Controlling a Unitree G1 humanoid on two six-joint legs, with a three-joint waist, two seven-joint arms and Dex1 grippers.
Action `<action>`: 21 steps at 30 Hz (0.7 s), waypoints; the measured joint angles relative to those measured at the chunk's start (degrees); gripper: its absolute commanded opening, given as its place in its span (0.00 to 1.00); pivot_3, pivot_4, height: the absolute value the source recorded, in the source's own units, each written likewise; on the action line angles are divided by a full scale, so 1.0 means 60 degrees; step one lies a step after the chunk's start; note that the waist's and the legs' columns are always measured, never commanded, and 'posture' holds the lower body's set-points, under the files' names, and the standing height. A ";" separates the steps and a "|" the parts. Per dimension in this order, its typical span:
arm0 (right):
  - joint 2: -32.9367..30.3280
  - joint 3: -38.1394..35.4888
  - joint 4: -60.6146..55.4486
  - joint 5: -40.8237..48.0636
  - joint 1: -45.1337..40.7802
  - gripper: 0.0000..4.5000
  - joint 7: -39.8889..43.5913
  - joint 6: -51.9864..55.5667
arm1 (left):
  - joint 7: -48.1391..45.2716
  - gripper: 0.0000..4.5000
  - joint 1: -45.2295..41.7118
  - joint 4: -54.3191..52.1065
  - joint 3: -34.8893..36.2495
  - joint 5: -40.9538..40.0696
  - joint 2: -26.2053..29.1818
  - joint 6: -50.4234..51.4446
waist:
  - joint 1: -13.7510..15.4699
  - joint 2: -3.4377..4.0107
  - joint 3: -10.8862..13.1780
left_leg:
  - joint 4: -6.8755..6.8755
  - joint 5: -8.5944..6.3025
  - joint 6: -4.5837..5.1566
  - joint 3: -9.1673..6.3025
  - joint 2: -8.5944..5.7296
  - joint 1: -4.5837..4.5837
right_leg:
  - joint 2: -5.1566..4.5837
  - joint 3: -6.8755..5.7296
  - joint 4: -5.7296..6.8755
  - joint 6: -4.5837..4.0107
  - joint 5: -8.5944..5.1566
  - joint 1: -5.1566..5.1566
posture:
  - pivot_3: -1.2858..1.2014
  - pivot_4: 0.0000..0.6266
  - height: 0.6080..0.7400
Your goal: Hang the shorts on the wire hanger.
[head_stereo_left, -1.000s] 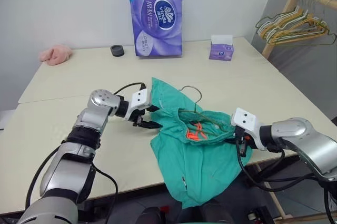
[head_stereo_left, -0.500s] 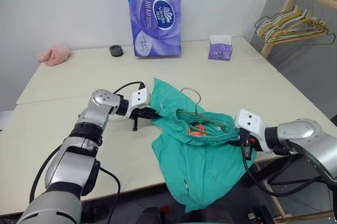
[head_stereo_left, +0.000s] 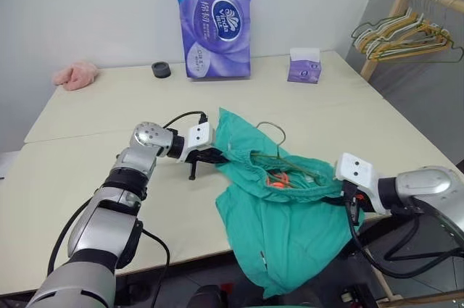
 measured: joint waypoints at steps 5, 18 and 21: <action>0.0071 -0.0010 0.0129 0.0094 -0.0021 0.00 -0.0099 0.0011 | -0.0156 0.01 0.0431 -0.0641 0.0111 -0.0353 0.0059 0.0712 | -0.0041 0.0003 -0.0002 | -0.0002 0.0000 0.0000 0.0002 0.0001 0.0001 | 0.0001 0.0003 0.0000 0.0000 0.0000 -0.0001 | 0.44 0.05 1.00; 0.0665 -0.0380 0.0428 0.0635 -0.0279 0.00 -0.0383 0.0913 | 0.0436 0.68 0.1114 -0.1493 0.0563 -0.0616 0.0418 0.1435 | 0.0016 0.0009 -0.0013 | 0.0003 0.0000 0.0000 -0.0002 0.0001 0.0002 | -0.0002 0.0002 0.0001 0.0000 0.0000 0.0003 | 0.43 0.04 1.00; 0.0749 -0.0895 0.0429 0.1053 -0.0260 0.00 -0.0560 0.1573 | 0.0877 0.68 0.0897 -0.1059 0.0886 -0.0670 0.0339 0.1265 | 0.0026 0.0005 -0.0016 | 0.0003 0.0000 0.0000 -0.0002 0.0000 0.0000 | -0.0004 0.0002 0.0000 0.0000 0.0001 0.0003 | 0.43 0.04 1.00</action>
